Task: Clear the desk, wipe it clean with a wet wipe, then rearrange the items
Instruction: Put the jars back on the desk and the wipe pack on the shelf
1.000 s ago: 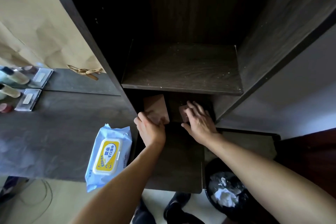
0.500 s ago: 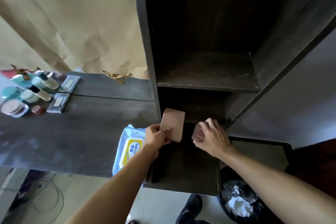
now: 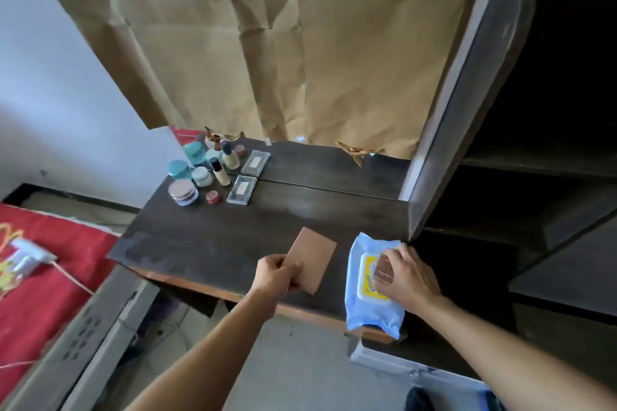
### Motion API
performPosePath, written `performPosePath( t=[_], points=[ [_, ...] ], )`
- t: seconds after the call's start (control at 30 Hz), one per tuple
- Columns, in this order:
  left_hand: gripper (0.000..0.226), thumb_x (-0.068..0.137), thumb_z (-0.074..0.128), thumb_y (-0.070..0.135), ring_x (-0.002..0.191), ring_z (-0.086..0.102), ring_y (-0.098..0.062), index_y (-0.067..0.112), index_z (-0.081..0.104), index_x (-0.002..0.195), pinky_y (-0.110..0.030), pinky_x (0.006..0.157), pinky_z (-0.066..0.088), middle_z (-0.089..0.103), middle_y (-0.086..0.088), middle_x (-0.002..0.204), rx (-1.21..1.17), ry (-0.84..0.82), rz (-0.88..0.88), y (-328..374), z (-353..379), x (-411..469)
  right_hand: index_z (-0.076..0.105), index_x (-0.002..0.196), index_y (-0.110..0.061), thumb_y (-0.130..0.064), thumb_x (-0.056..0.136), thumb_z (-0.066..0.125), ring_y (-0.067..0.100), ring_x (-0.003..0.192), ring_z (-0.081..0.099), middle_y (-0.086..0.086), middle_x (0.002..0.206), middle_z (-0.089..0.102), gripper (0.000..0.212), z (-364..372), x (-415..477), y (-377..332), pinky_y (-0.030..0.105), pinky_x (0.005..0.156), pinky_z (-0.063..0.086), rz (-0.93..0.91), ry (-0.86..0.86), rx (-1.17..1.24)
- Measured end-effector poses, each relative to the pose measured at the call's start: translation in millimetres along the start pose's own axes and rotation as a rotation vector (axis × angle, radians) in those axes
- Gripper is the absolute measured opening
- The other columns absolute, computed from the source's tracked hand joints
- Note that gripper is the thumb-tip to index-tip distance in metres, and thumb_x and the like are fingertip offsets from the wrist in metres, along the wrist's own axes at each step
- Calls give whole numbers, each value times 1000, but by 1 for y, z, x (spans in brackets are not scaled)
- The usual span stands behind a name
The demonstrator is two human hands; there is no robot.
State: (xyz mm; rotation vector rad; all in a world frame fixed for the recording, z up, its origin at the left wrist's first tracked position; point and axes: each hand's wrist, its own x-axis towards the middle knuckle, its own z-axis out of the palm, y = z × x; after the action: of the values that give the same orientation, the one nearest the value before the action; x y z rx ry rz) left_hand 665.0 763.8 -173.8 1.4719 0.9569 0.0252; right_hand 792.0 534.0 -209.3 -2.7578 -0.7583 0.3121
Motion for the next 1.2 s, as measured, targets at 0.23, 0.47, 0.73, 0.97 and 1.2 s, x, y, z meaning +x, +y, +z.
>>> performPosePath(
  t=[0.23,0.47,0.73,0.97,1.2],
  points=[
    [11,89,55,3,79,67,-32,4,66,92,-47,74,58,69,-16,87,2,109,-31,-15,-79,25,43,133,-24,-52,72,67,17,119,42,-4,124,45,71,15,33,-80,33,86,46,-120,-13,20],
    [14,87,56,1,70,64,-26,2,64,98,-33,57,55,67,-13,84,-31,181,-120,-15,-125,88,42,131,-28,-49,71,70,18,118,42,-6,122,47,69,33,112,-131,35,85,47,-168,-31,49],
    [26,77,62,0,79,63,-21,17,71,95,-42,75,54,69,-7,88,199,55,-136,13,-189,188,44,110,-26,-46,72,71,19,108,46,-3,110,48,52,73,231,-194,35,76,46,-175,-126,68],
    [34,82,52,-2,84,61,-17,15,70,106,-28,71,51,67,-2,94,441,-91,-117,20,-215,264,44,110,-23,-36,74,74,21,110,44,0,115,47,48,91,298,-237,36,79,48,-176,-141,17],
    [26,84,50,12,92,60,-27,17,59,108,-28,76,47,62,-4,95,703,-77,21,39,-218,314,47,108,-22,-25,78,73,21,116,41,0,120,46,39,105,317,-263,34,84,43,-47,-194,-51]
  ],
)
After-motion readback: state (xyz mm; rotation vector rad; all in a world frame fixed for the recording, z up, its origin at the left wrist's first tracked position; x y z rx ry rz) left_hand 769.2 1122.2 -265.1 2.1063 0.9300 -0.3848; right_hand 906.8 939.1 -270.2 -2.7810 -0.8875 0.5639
